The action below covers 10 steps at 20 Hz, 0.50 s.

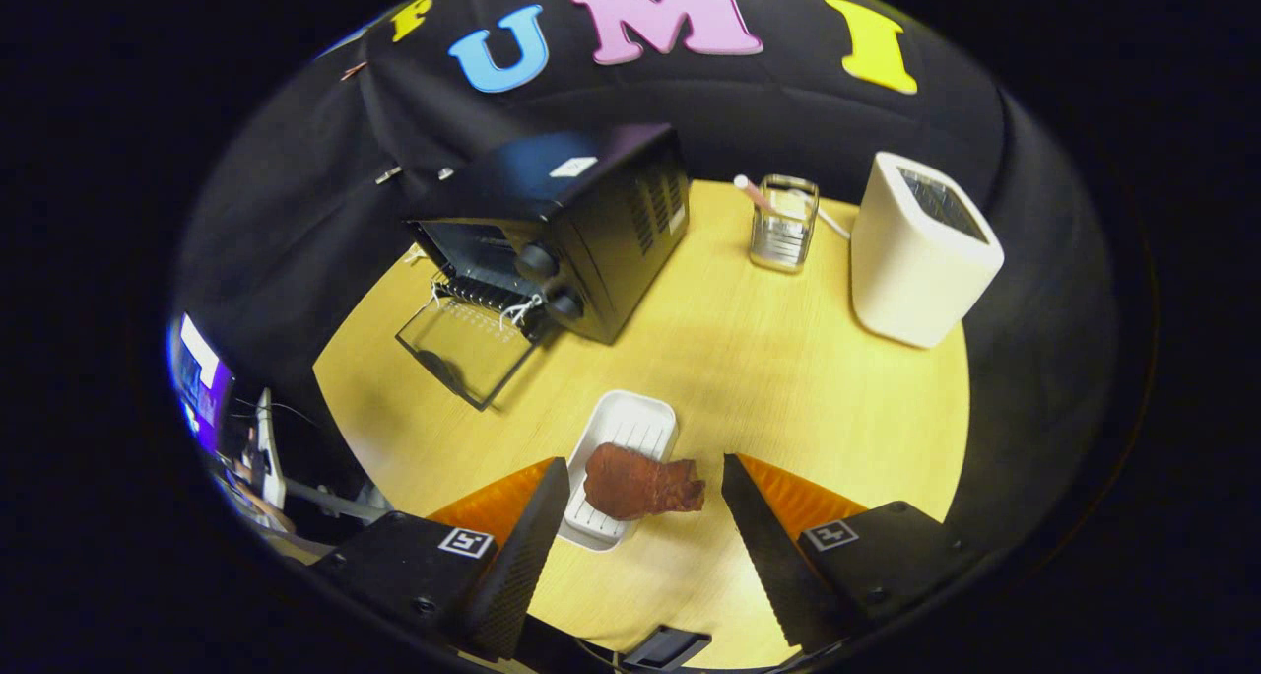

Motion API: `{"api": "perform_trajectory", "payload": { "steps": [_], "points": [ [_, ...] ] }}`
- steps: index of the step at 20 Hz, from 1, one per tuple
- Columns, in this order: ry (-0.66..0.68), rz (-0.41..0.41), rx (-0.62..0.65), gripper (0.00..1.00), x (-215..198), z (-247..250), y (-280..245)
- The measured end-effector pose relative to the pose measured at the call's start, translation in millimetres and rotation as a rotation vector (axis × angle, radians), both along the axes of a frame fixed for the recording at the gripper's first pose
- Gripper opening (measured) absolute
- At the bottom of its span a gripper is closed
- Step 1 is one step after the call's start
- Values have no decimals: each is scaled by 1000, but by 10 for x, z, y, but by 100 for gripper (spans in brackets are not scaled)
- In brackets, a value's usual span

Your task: Open the toaster oven, put the food inside, and close the toaster oven door.

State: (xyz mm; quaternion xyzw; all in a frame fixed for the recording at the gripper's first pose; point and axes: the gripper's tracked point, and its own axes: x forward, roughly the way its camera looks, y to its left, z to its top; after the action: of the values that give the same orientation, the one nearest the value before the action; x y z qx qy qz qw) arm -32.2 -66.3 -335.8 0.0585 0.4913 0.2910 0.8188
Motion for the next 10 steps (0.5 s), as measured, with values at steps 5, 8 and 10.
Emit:
{"api": "perform_trajectory", "payload": {
  "steps": [5, 8, 10],
  "points": [
    [152, 13, 72, 86, -2, -364, 76],
    [231, -7, 115, 68, -40, -499, 157],
    [257, -11, 124, 57, -46, -550, 156]
  ]
}}
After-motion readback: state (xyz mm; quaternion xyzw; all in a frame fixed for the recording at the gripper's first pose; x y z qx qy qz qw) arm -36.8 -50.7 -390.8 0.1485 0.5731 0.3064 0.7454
